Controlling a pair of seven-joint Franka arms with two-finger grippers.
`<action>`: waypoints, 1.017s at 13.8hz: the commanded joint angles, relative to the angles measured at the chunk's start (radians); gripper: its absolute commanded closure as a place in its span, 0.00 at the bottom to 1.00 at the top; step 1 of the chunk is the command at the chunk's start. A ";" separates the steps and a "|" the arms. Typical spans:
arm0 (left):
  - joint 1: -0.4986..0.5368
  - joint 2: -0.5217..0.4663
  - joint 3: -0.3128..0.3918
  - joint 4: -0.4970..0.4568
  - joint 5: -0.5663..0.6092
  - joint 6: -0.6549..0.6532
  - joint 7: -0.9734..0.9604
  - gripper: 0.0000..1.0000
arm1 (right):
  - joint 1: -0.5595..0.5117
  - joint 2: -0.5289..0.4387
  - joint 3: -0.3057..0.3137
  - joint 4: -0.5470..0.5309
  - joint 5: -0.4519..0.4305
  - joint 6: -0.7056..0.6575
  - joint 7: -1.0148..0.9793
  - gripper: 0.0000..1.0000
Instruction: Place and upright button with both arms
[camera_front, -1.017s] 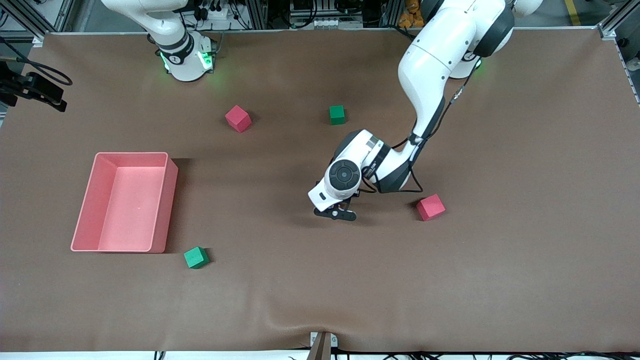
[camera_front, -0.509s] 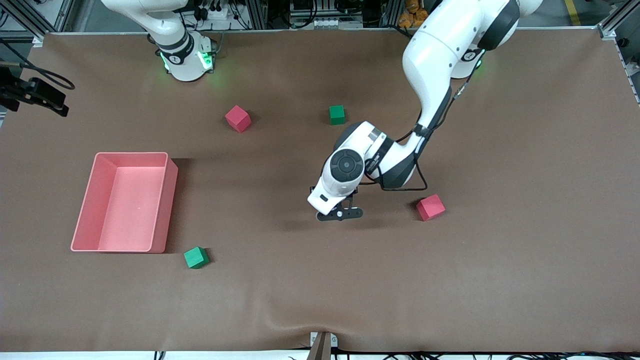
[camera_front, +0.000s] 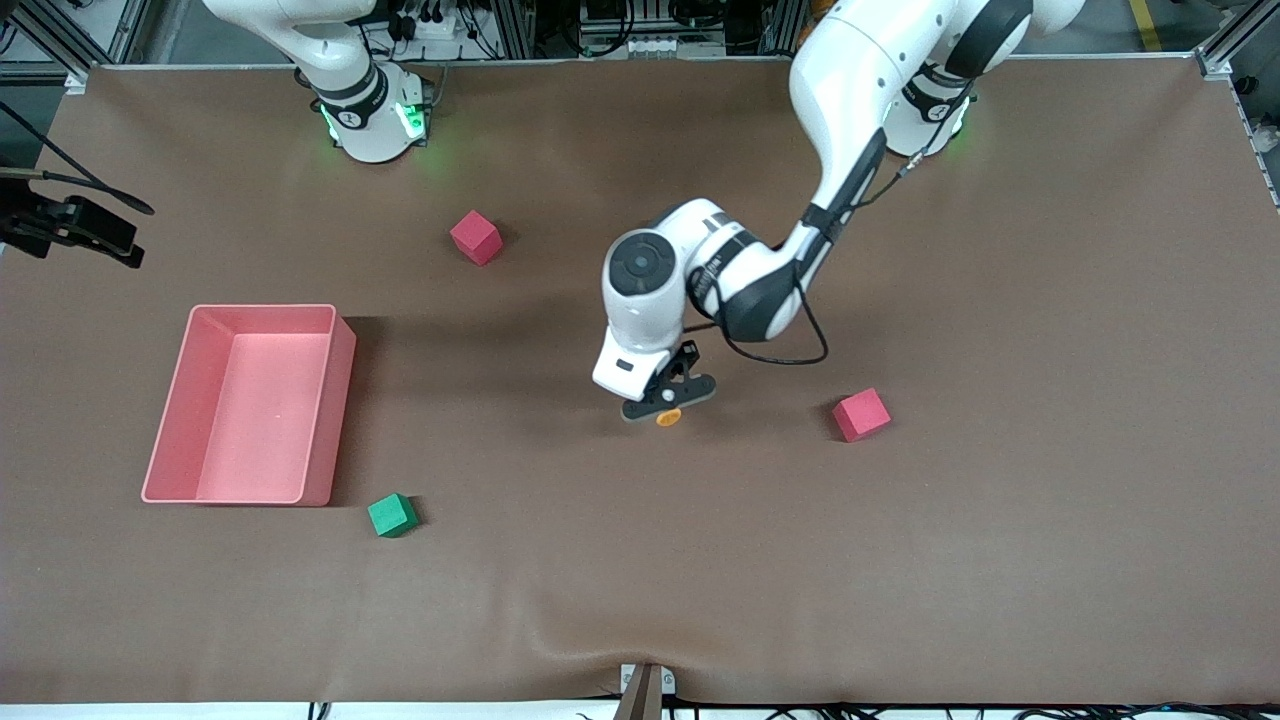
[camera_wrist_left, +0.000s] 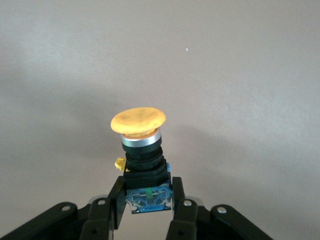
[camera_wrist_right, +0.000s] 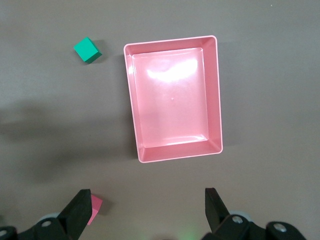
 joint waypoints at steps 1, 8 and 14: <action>-0.057 -0.008 0.021 -0.011 0.156 -0.003 -0.174 1.00 | -0.021 -0.004 0.006 0.011 0.022 0.002 0.003 0.00; -0.167 0.053 0.021 -0.028 0.595 -0.002 -0.587 1.00 | -0.021 -0.005 0.007 0.009 0.014 0.006 -0.002 0.00; -0.282 0.159 0.095 -0.026 0.866 -0.014 -0.773 1.00 | -0.021 -0.005 0.007 0.009 0.023 0.005 0.000 0.00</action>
